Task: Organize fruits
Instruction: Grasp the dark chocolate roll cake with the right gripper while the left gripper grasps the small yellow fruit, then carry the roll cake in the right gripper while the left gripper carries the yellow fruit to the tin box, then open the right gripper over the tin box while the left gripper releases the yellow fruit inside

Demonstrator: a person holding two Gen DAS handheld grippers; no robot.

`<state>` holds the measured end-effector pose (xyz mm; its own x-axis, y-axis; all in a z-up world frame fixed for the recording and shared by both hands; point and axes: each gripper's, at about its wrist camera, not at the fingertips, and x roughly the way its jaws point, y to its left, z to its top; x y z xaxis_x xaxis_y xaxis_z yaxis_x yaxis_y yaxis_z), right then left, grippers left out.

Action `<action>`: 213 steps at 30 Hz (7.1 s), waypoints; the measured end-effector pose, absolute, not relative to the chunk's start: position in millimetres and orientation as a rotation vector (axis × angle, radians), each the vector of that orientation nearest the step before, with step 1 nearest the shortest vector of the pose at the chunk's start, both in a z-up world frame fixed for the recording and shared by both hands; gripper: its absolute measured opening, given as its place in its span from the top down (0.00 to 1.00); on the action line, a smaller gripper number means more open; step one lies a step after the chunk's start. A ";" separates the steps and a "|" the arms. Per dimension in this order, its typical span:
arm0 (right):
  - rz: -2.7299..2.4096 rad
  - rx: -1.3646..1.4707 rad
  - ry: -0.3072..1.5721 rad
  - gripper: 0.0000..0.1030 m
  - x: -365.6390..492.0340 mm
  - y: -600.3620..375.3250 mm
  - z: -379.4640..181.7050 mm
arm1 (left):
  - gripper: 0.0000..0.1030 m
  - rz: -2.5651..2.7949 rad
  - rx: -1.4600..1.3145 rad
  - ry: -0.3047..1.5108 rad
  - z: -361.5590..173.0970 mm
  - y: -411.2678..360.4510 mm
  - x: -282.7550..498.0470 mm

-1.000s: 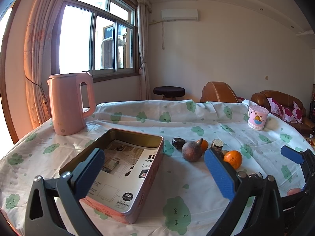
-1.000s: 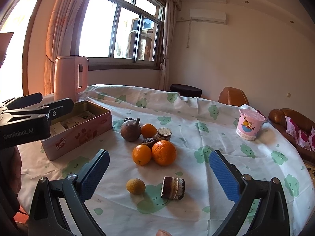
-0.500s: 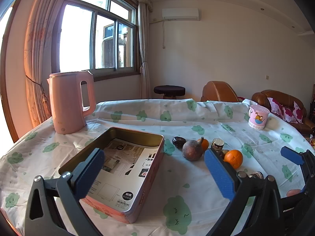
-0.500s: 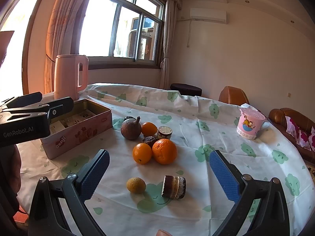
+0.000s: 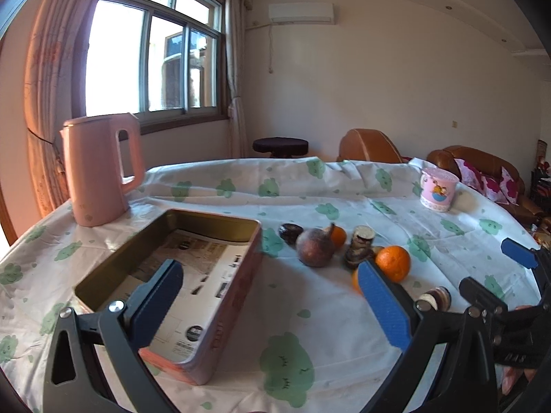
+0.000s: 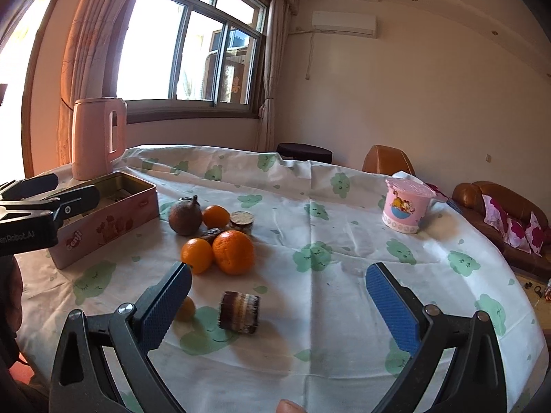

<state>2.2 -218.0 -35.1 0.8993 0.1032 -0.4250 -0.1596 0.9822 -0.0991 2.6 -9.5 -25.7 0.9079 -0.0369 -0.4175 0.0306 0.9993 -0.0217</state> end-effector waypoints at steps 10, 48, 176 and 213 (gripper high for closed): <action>0.187 -0.084 0.518 0.09 15.0 -229.3 -43.9 | 0.06 -0.162 0.027 0.543 -43.1 -49.2 19.0; 0.211 -0.060 0.672 0.68 38.8 -233.8 -58.7 | 0.73 -0.479 0.044 0.813 -73.6 -104.6 44.2; 0.602 -0.289 0.683 0.68 136.1 18.0 -30.1 | 0.73 0.062 -0.004 0.659 -35.5 120.7 106.0; 0.434 -0.250 0.595 0.41 94.8 -85.1 -11.7 | 0.26 -0.055 -0.058 0.580 -22.3 76.5 67.0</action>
<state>94.8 -85.1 -11.7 0.7420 0.3210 -0.5885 -0.4625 0.8807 -0.1027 67.0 76.5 -22.3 0.8351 -0.0681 -0.5458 0.0352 0.9969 -0.0705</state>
